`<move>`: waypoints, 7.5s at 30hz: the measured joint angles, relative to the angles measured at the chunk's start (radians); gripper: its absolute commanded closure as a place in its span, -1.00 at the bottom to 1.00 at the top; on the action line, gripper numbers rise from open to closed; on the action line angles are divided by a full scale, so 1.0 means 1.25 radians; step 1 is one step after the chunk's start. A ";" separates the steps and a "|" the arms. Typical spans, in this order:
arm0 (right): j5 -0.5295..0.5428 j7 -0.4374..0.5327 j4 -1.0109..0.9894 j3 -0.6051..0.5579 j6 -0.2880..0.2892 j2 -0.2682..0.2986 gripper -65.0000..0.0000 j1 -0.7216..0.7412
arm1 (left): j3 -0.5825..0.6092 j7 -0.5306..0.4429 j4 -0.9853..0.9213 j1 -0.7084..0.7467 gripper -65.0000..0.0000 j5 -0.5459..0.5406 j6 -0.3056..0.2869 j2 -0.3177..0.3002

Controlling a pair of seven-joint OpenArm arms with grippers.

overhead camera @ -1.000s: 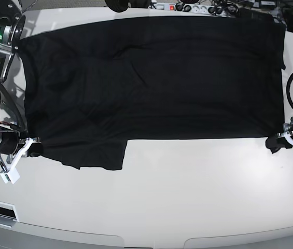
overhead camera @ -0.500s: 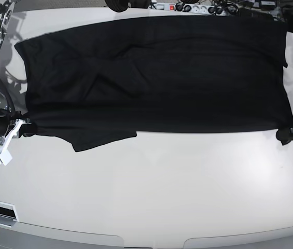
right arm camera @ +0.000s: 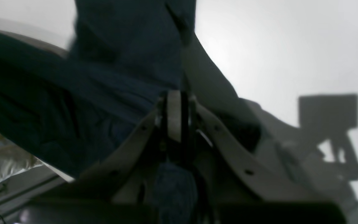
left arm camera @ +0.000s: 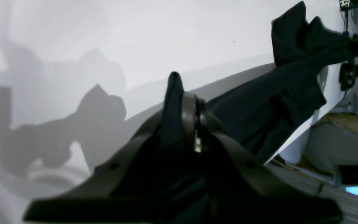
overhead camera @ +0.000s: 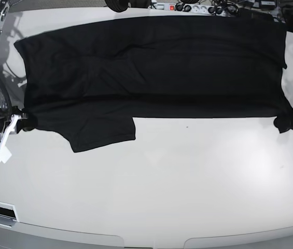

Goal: Layout the t-shirt on the table in an organized manner, then fold the t-shirt properly
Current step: 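Lift the hem edge with both grippers and fold it toward the collar, then sweep the right gripper along the folded edge toward the collar, then grasp the strip ends with both grippers at opposite ends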

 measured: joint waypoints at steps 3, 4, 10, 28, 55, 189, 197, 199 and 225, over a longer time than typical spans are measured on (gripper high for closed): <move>-0.005 -0.007 0.000 0.000 0.000 0.001 1.00 -0.034 | 0.000 0.018 0.000 0.039 1.00 -0.009 0.000 -0.004; -0.007 -0.007 0.000 0.000 0.000 0.001 1.00 -0.035 | 0.000 0.021 0.000 0.046 1.00 -0.009 0.000 -0.002; 0.010 0.003 0.000 -0.002 0.000 0.048 1.00 -0.030 | 0.000 0.016 0.029 0.055 1.00 -0.047 0.001 -0.039; 0.014 0.000 0.000 -0.002 0.000 0.052 1.00 -0.063 | 0.000 0.059 0.034 0.199 1.00 -0.114 0.001 -0.046; -0.007 0.159 0.000 -0.014 0.000 0.073 -0.09 -0.028 | 0.000 -0.056 0.035 0.223 -0.23 -0.014 0.001 -0.039; -0.300 0.324 0.208 -0.114 0.000 -0.110 1.00 -0.365 | -0.273 -0.137 0.035 0.424 -0.23 0.115 0.003 -0.012; -0.287 0.321 0.208 -0.114 0.000 -0.110 1.00 -0.365 | -0.273 -0.139 0.053 0.431 -0.23 0.129 0.003 -0.025; -0.288 0.320 0.208 -0.114 0.000 -0.109 1.00 -0.365 | -0.273 -0.154 0.054 0.429 -0.23 0.133 0.003 -0.033; -0.286 0.318 0.208 -0.113 0.000 -0.109 1.00 -0.351 | -0.022 -0.190 0.068 0.421 -0.06 0.060 -0.018 0.005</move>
